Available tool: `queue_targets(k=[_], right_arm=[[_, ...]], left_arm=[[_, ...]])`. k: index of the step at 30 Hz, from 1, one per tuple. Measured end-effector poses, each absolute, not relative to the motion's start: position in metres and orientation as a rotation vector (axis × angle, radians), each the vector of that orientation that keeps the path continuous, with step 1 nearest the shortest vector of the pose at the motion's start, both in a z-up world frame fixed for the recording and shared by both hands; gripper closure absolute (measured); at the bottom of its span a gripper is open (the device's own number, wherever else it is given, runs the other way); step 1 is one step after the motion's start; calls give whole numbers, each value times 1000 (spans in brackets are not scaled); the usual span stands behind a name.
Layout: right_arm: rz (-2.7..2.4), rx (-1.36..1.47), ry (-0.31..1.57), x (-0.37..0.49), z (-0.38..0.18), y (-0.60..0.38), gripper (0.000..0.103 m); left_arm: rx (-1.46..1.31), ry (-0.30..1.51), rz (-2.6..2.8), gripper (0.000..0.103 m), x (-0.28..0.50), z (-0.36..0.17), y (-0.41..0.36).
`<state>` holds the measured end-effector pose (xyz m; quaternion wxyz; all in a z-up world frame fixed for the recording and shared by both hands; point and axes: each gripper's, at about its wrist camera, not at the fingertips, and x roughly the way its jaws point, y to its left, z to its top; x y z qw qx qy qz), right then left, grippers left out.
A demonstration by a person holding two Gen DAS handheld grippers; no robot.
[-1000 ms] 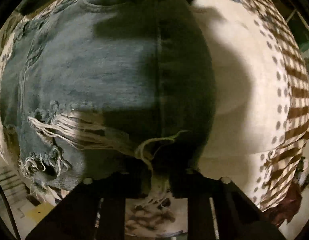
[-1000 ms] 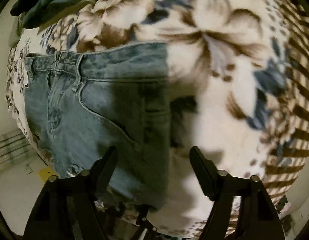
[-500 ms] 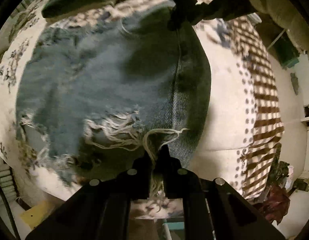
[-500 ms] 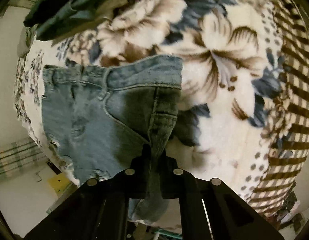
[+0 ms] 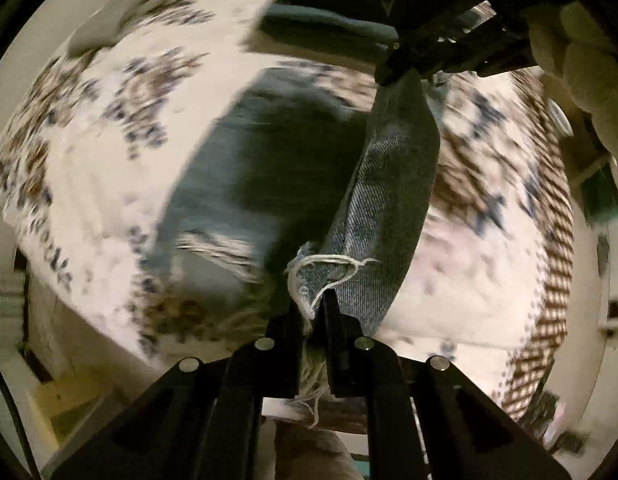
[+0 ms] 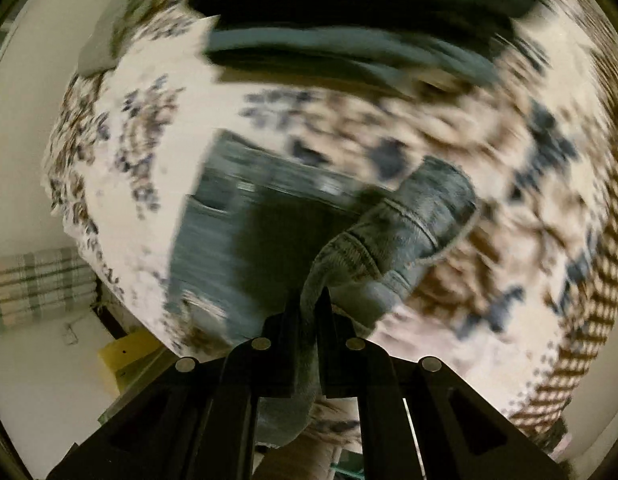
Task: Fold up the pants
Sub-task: 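Grasp the shorts hem with the left gripper while the right gripper grasps the other leg hem, then lift the hem with both grippers and fold it over toward the waistband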
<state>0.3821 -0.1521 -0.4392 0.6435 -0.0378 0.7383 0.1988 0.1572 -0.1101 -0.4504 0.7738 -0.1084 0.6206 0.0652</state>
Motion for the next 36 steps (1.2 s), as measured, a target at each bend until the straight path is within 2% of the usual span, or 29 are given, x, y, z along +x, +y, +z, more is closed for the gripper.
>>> queue_targets(k=[9,12,13,14,15,16,17,18,19,25,27,31,36], right_arm=[[483,-273,1755,388,-515,25,95],[461,-312,1797,388,-543,52,91],[465,-309,1811,390,-548,56,83],[472,-286,1829,392,-550,60,64],[480,-241,1838,395,-547,59,51],[491,-202,1833,397,-541,56,25],[499,-175,1822,399,-534,53,18],[497,-158,1807,401,-524,46,18],[488,-135,1794,403,-514,38,18],[365,-32,1735,413,-472,-52,18],[328,-24,1762,411,-479,-82,18],[310,-35,1811,408,-508,-116,18],[334,-49,1804,410,-523,-137,18]], left_arm=[[-335,1392,266,95,158,-513,-1],[-383,1437,325,89,152,-534,29],[-433,1452,341,86,147,-537,42],[-506,1452,358,75,141,-537,57],[-555,1440,369,67,135,-536,70],[-601,1427,385,47,127,-533,85],[-622,1420,397,22,123,-532,94],[-643,1411,411,14,118,-529,102],[-660,1393,422,12,113,-525,109],[-762,1394,332,12,120,-534,88],[-767,1395,262,12,136,-543,67],[-512,1449,379,12,164,-568,60],[-723,1444,681,13,137,-591,142]])
